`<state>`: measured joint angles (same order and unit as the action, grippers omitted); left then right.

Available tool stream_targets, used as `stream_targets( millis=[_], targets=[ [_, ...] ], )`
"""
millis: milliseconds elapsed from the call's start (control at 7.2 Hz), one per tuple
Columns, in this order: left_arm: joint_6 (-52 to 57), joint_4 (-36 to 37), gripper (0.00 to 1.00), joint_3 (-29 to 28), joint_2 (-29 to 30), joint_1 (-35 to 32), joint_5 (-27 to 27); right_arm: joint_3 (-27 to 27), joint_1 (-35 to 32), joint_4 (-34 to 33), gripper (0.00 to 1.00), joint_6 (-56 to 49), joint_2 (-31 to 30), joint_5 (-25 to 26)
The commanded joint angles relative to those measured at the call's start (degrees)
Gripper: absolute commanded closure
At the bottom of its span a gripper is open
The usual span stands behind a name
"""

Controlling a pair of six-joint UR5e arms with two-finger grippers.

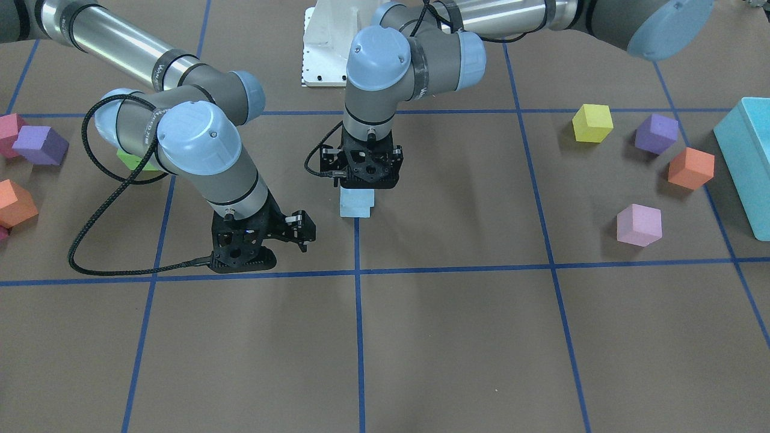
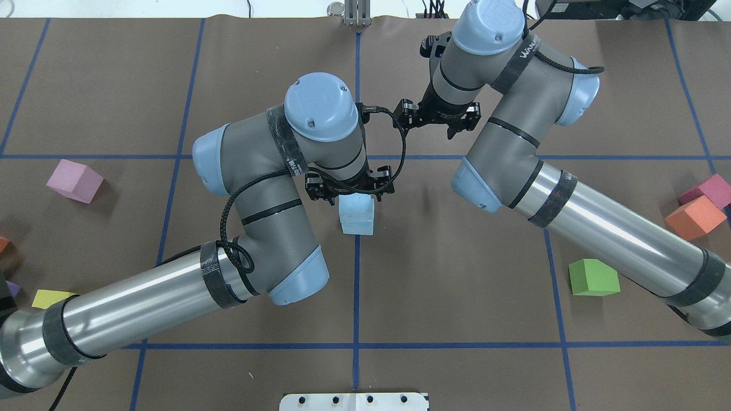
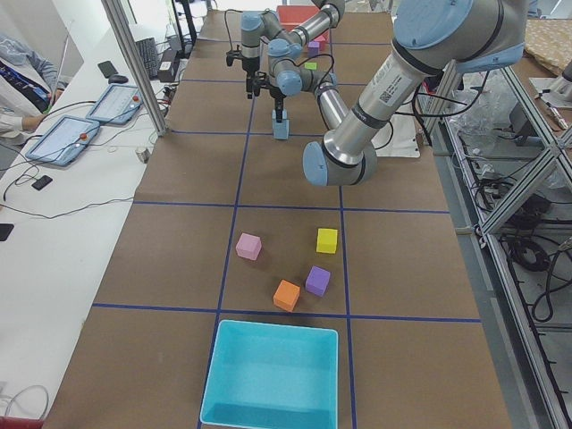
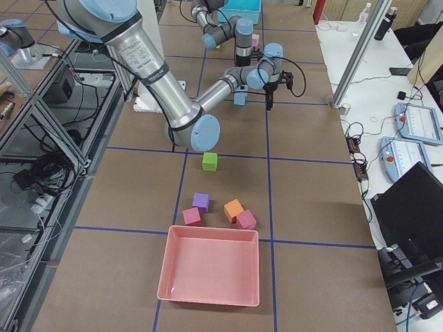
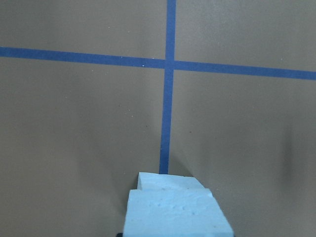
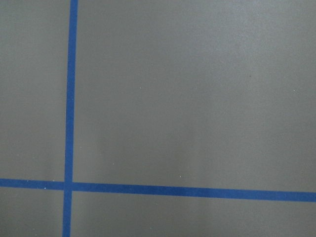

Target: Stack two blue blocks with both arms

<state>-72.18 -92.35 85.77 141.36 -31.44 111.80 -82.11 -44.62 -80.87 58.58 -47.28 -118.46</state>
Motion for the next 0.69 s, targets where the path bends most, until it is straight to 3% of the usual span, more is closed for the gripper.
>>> stream_targets(
  millis=[0,278,556],
  targets=[
    [0.37,0.15,0.02,1.49,-0.29,-1.07,0.08,-2.76,-0.29,0.88,0.0,-1.01,-1.05,0.24],
    [7.36,1.11,0.02,6.48,-3.95,-5.02,1.04,-8.65,-4.75,0.63,0.0,-5.02,-5.77,0.07],
    [17.98,1.2,0.02,10.89,-10.8,-14.57,10.67,-16.89,-9.5,-1.9,0.0,-8.57,-14.01,-1.6]
  ],
)
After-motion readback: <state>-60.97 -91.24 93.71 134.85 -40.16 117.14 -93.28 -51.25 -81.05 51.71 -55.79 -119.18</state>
